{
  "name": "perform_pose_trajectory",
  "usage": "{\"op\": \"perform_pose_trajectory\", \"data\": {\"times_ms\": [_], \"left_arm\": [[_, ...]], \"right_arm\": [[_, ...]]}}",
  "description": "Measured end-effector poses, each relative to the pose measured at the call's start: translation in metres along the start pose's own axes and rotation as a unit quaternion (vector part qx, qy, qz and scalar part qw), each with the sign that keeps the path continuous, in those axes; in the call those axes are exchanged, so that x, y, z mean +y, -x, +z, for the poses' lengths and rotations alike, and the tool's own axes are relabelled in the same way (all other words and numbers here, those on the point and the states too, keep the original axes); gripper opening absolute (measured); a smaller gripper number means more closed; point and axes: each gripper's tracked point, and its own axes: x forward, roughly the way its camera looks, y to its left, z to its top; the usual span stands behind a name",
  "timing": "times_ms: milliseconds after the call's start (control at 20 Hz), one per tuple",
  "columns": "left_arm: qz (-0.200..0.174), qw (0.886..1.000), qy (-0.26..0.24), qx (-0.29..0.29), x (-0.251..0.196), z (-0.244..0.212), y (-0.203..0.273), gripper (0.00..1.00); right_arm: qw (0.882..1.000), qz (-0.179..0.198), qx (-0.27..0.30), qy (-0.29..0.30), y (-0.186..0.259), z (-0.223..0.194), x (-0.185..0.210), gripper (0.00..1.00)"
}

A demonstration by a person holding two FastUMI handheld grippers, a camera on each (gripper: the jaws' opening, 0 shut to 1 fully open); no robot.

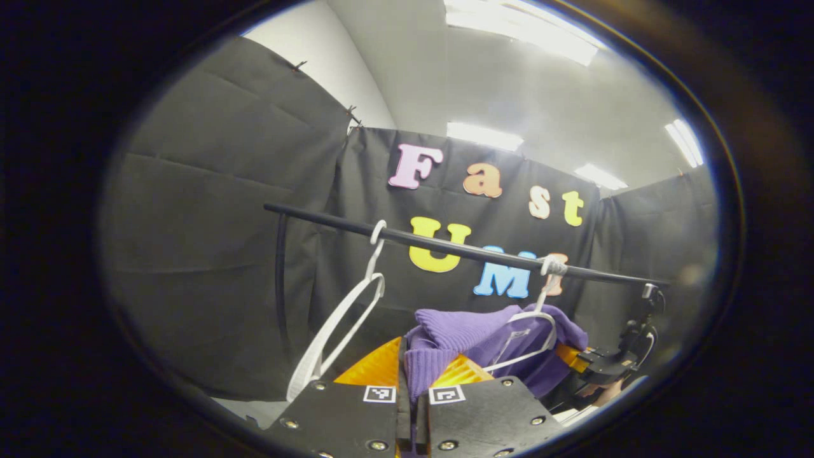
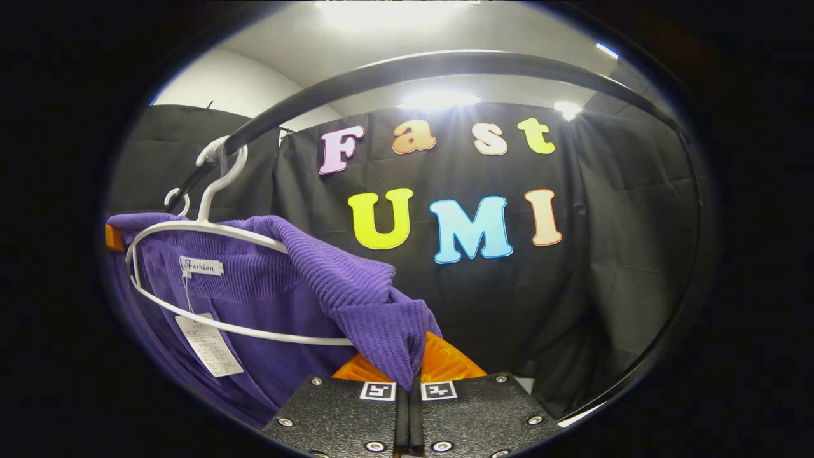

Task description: Grasp the clothes on the hanger with both hands and then place them into the laundry hamper below.

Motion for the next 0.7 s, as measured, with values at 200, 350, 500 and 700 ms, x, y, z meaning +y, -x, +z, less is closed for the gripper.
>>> {"op": "perform_pose_trajectory", "data": {"times_ms": [200,350,500,700], "left_arm": [[-0.007,0.999,-0.036,0.005,0.019,-0.001,-0.003,0.04],[-0.001,0.999,-0.043,0.009,0.038,-0.006,-0.007,0.04],[0.004,1.0,-0.025,0.017,0.058,-0.017,-0.006,0.04],[-0.005,0.999,-0.017,0.028,0.065,-0.05,-0.014,0.04]], "right_arm": [[1.0,-0.012,-0.016,-0.003,0.004,0.016,0.002,0.0],[0.999,-0.019,-0.027,-0.003,0.013,0.028,0.005,0.0],[0.999,-0.015,-0.041,0.005,0.027,0.037,0.016,0.0],[0.999,-0.016,-0.047,0.011,0.035,0.047,0.024,0.0]]}}
